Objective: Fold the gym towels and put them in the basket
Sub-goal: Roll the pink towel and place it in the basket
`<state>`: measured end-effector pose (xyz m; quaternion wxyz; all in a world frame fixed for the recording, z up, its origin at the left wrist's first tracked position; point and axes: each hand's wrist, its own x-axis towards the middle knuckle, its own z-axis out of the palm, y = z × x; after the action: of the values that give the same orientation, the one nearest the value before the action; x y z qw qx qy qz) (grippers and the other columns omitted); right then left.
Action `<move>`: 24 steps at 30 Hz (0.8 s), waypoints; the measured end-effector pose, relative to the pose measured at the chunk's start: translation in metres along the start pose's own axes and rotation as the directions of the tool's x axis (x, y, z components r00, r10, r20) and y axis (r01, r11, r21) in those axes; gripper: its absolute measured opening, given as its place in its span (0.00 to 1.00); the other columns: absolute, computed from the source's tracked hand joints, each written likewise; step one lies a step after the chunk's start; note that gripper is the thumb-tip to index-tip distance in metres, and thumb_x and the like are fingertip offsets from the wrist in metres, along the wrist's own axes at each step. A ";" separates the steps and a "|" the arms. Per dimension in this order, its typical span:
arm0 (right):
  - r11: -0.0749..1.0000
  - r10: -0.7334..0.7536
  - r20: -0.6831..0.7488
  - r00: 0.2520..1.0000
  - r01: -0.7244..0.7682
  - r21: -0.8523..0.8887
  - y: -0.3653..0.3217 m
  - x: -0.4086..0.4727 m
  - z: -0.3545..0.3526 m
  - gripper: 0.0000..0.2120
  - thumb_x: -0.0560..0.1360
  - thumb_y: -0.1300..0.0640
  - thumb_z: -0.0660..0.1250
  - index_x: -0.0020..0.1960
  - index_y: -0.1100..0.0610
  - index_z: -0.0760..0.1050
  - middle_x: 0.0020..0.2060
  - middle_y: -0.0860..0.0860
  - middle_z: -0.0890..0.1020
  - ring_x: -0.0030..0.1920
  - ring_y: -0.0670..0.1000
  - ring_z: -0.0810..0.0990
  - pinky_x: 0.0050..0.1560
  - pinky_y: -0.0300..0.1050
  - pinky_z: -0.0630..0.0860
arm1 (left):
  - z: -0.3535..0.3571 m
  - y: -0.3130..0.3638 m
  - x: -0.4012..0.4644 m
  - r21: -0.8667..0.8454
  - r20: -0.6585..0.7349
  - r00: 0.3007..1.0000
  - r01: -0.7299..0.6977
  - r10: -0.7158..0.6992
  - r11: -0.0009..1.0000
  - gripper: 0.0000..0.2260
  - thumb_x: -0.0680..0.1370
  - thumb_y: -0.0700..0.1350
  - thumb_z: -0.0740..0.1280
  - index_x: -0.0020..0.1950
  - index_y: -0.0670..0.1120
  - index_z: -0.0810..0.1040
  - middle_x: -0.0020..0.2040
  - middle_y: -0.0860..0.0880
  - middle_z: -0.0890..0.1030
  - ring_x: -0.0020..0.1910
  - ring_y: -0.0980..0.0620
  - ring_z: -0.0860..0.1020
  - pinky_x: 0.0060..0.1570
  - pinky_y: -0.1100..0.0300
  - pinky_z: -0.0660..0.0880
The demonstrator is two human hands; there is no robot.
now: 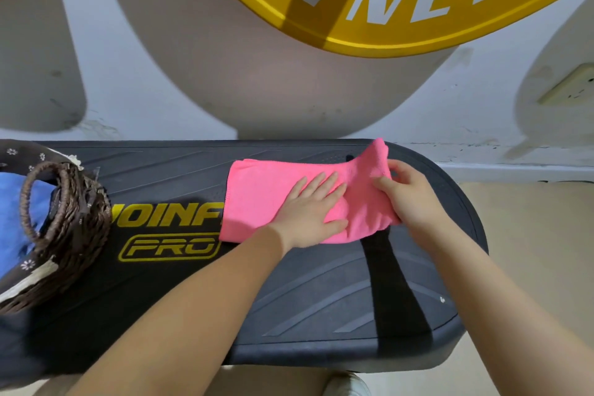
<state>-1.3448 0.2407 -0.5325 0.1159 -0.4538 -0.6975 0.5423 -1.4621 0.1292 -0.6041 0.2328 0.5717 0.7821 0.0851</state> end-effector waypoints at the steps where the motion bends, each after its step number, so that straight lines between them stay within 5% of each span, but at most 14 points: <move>1: 0.999 -0.043 0.030 0.999 0.044 -0.031 -0.006 -0.002 0.007 0.15 0.75 0.63 0.61 0.60 0.55 0.74 0.50 0.53 0.81 0.49 0.53 0.80 0.52 0.51 0.78 | -0.006 0.000 -0.003 -0.235 -0.003 1.000 0.023 -0.025 0.972 0.26 0.81 0.53 0.53 0.76 0.51 0.46 0.77 0.54 0.45 0.76 0.57 0.44 0.72 0.60 0.38; 3: 0.986 -0.131 0.083 0.988 0.139 -0.091 -0.019 -0.006 0.023 0.16 0.75 0.61 0.63 0.62 0.54 0.73 0.53 0.53 0.81 0.53 0.54 0.80 0.57 0.53 0.76 | -0.017 -0.003 -0.013 -0.745 -0.026 0.991 0.069 -0.133 0.663 0.24 0.82 0.50 0.53 0.76 0.51 0.49 0.75 0.55 0.55 0.73 0.62 0.53 0.70 0.68 0.48; 4: 0.973 -0.165 0.104 0.981 0.180 -0.145 -0.026 -0.007 0.034 0.18 0.74 0.59 0.64 0.64 0.54 0.72 0.54 0.53 0.81 0.55 0.54 0.79 0.57 0.50 0.75 | -0.023 -0.005 -0.019 -0.864 -0.053 0.976 0.060 -0.210 0.500 0.24 0.81 0.50 0.54 0.76 0.52 0.51 0.73 0.56 0.59 0.71 0.61 0.57 0.70 0.67 0.51; 6: 0.927 -0.213 0.151 0.965 0.248 -0.282 -0.038 -0.012 0.058 0.20 0.75 0.56 0.64 0.66 0.55 0.70 0.52 0.53 0.80 0.56 0.55 0.78 0.50 0.42 0.70 | -0.025 -0.013 -0.030 -0.930 -0.104 0.943 0.021 -0.315 0.368 0.22 0.81 0.53 0.54 0.75 0.53 0.56 0.72 0.55 0.63 0.70 0.57 0.63 0.72 0.58 0.58; 8: 0.894 -0.232 0.186 0.955 0.285 -0.346 -0.048 -0.017 0.082 0.17 0.76 0.55 0.63 0.63 0.59 0.71 0.48 0.56 0.79 0.54 0.57 0.77 0.45 0.44 0.68 | -0.025 -0.023 -0.040 -0.971 -0.124 0.915 -0.033 -0.384 0.236 0.19 0.81 0.52 0.54 0.71 0.53 0.64 0.69 0.55 0.69 0.68 0.56 0.68 0.71 0.54 0.63; 11: 0.884 -0.236 0.257 0.937 0.317 -0.343 -0.055 -0.025 0.111 0.09 0.76 0.56 0.62 0.53 0.61 0.71 0.39 0.53 0.77 0.45 0.57 0.75 0.38 0.46 0.66 | -0.035 -0.039 -0.052 -0.991 -0.128 0.847 -0.124 -0.515 0.043 0.12 0.82 0.50 0.54 0.59 0.54 0.75 0.56 0.54 0.81 0.56 0.59 0.78 0.59 0.62 0.73; 13: 0.869 -0.268 0.352 0.897 0.382 -0.314 -0.052 -0.030 0.126 0.05 0.76 0.58 0.62 0.47 0.59 0.68 0.33 0.50 0.74 0.37 0.54 0.71 0.34 0.46 0.65 | -0.041 -0.048 -0.056 -0.996 -0.085 0.803 -0.069 -0.590 0.049 0.11 0.81 0.51 0.55 0.56 0.53 0.76 0.54 0.53 0.80 0.54 0.57 0.77 0.60 0.59 0.72; 16: 0.818 -0.345 0.461 0.818 0.503 -0.279 -0.044 -0.034 0.127 0.15 0.77 0.62 0.58 0.64 0.60 0.69 0.44 0.55 0.81 0.39 0.53 0.73 0.44 0.47 0.72 | -0.042 -0.056 -0.061 -0.980 -0.039 0.825 0.079 -0.564 0.182 0.06 0.81 0.45 0.57 0.51 0.50 0.74 0.46 0.52 0.79 0.46 0.57 0.78 0.56 0.59 0.73; 18: 0.820 -0.378 0.375 0.847 0.494 -0.289 -0.040 -0.031 0.114 0.20 0.77 0.64 0.58 0.69 0.59 0.67 0.52 0.54 0.82 0.48 0.55 0.78 0.55 0.45 0.72 | -0.039 -0.063 -0.062 -0.939 -0.029 0.846 0.160 -0.533 0.305 0.08 0.79 0.37 0.60 0.57 0.46 0.71 0.47 0.48 0.79 0.43 0.58 0.79 0.50 0.64 0.75; 21: 0.795 -0.386 0.258 0.886 0.461 -0.395 -0.027 -0.017 0.096 0.21 0.76 0.65 0.59 0.68 0.59 0.69 0.59 0.55 0.79 0.59 0.56 0.76 0.58 0.40 0.66 | -0.038 -0.069 -0.063 -0.871 -0.042 0.809 0.258 -0.587 0.418 0.24 0.77 0.34 0.62 0.72 0.42 0.60 0.65 0.43 0.74 0.59 0.46 0.75 0.60 0.54 0.71; 24: 0.685 -0.357 0.348 0.867 0.496 -0.534 -0.012 -0.012 0.093 0.23 0.77 0.61 0.60 0.71 0.59 0.64 0.67 0.55 0.71 0.67 0.58 0.69 0.64 0.44 0.64 | -0.039 -0.074 -0.064 -0.697 -0.185 0.742 0.363 -0.645 0.618 0.27 0.78 0.37 0.59 0.75 0.48 0.53 0.68 0.42 0.71 0.64 0.41 0.71 0.60 0.55 0.66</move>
<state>-1.4057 0.1710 -0.5540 0.0112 -0.2285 -0.9285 0.2926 -1.5279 0.0497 -0.5826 0.2479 0.1792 0.8700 0.3866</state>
